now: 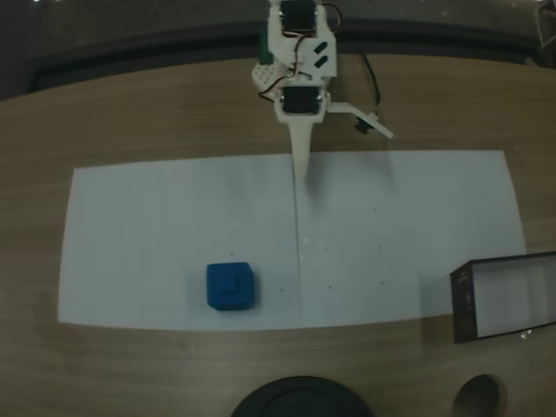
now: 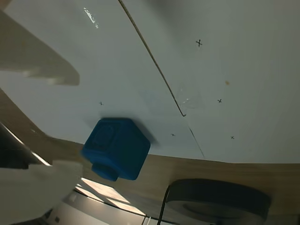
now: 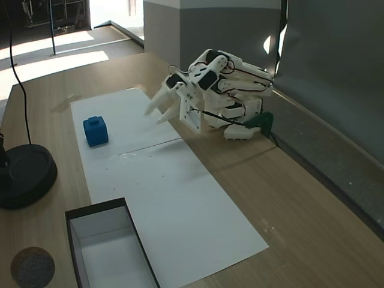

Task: Grab a blue square and put it in the box.

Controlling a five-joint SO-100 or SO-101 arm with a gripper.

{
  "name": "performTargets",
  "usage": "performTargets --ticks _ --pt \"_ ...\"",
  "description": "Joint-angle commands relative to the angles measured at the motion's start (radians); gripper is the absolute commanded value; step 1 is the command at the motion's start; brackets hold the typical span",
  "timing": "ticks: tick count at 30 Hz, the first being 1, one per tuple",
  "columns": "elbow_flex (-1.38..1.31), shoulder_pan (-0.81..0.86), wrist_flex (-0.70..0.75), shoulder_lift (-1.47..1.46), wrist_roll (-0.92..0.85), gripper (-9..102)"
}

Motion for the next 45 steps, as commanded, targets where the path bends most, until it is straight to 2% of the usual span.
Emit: performTargets --ticks 1,7,11,24,32,37,45 --pt "-0.078 0.023 -0.026 0.0 0.009 32" --pt "-0.252 0.13 -0.025 -0.018 -0.008 32" --pt "-0.373 0.143 -0.02 -0.176 -0.055 32" --pt "-1.166 0.156 0.121 -1.33 -0.055 33" --pt "-1.623 0.155 0.281 -1.782 -0.048 33" --pt "-1.763 0.16 0.313 -1.95 -0.048 33" --pt "-1.836 0.219 0.304 -2.114 -0.051 33"
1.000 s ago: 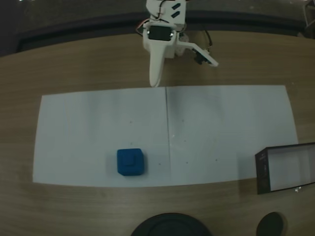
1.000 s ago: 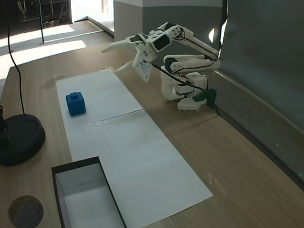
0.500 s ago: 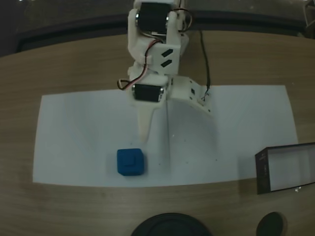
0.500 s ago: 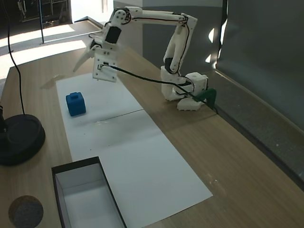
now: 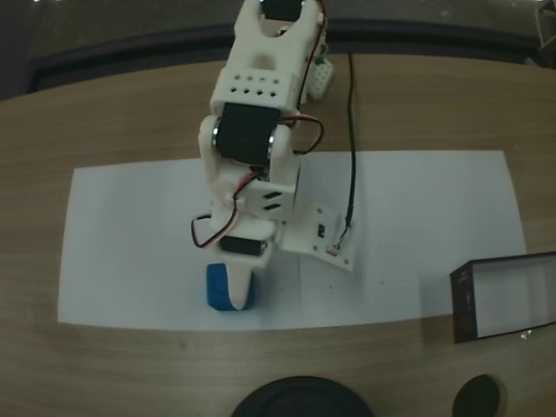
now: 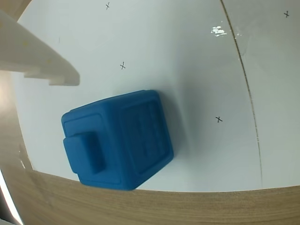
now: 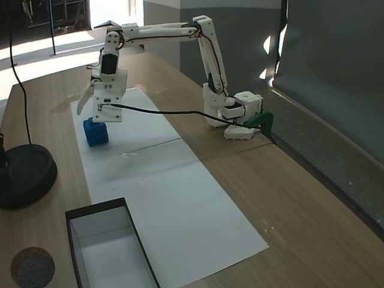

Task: Grab a blue square and put it in the box.

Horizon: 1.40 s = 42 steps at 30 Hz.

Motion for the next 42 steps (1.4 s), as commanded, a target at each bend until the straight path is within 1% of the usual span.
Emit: performTargets --ticks 1,15,21,24,28,31,33,36,38,42 --pt "-0.081 0.026 -0.008 -0.005 0.002 33" --pt "-0.143 0.038 -0.02 -0.149 -0.003 33" --pt "-0.143 0.038 -0.058 -0.184 -0.003 31" --pt "-0.143 0.038 -0.063 -0.187 -0.003 24" --pt "-0.143 0.038 -0.075 -0.179 -0.008 8" --pt "-0.144 0.015 -0.066 -0.163 -0.031 6" --pt "-0.156 -0.031 -0.049 -0.11 -0.032 5" --pt "-0.225 -0.152 0.035 0.032 -0.035 6" --pt "-0.298 -0.265 0.103 0.147 -0.037 6" --pt "-0.43 -0.565 0.189 0.321 -0.044 6"
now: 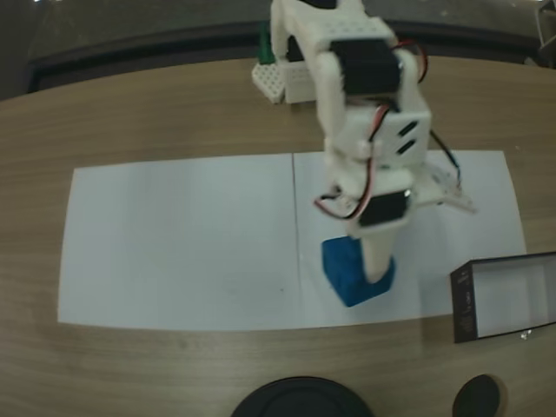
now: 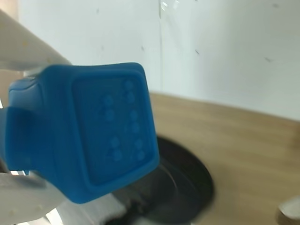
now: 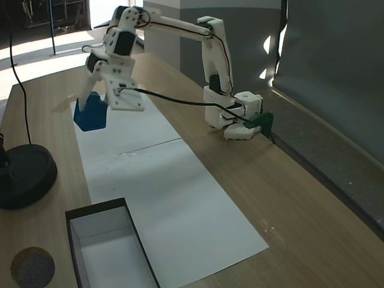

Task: Grab a blue square and put it in the box.

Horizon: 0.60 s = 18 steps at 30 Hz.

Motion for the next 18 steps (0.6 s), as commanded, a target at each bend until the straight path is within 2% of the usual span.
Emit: performTargets --ticks 1,4,7,12,18 --pt "-0.121 -0.225 0.025 0.195 -0.021 6" --pt "-0.124 -0.428 0.018 0.202 -0.074 6" --pt "-0.126 -0.525 -0.011 0.141 -0.098 6" --pt "-0.166 -0.526 -0.124 0.002 -0.103 6" --pt "-0.169 -0.437 -0.272 -0.155 -0.071 6"
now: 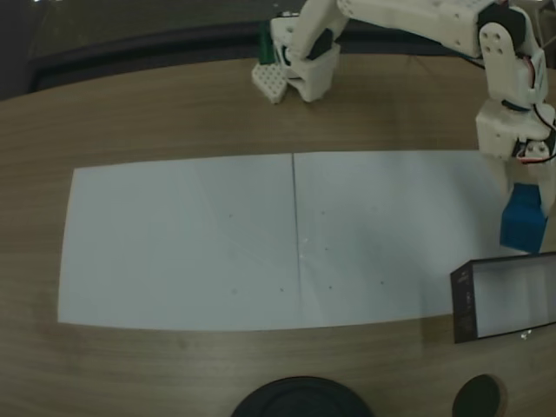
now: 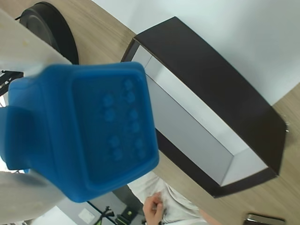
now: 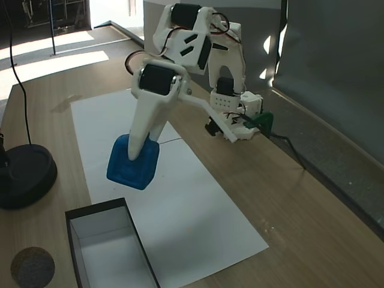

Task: Grab a blue square and put it in the box.

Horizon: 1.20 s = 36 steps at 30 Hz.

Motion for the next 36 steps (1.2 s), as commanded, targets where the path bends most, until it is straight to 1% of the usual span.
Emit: performTargets --ticks 1,4,10,15,24,29,31,34,36 --pt "-0.077 0.038 -0.067 -0.005 0.051 6" --pt "-0.17 0.063 -0.087 -0.066 0.106 6" --pt "-0.408 0.071 -0.078 -0.227 0.19 6" --pt "-0.523 0.066 -0.075 -0.347 0.252 6" --pt "-0.549 -0.009 -0.078 -0.425 0.252 6" --pt "-0.54 -0.012 -0.081 -0.428 0.252 7" --pt "-0.54 -0.008 -0.074 -0.428 0.253 12" --pt "-0.545 -0.006 -0.043 -0.428 0.253 26" --pt "-0.549 -0.006 -0.021 -0.422 0.253 29"
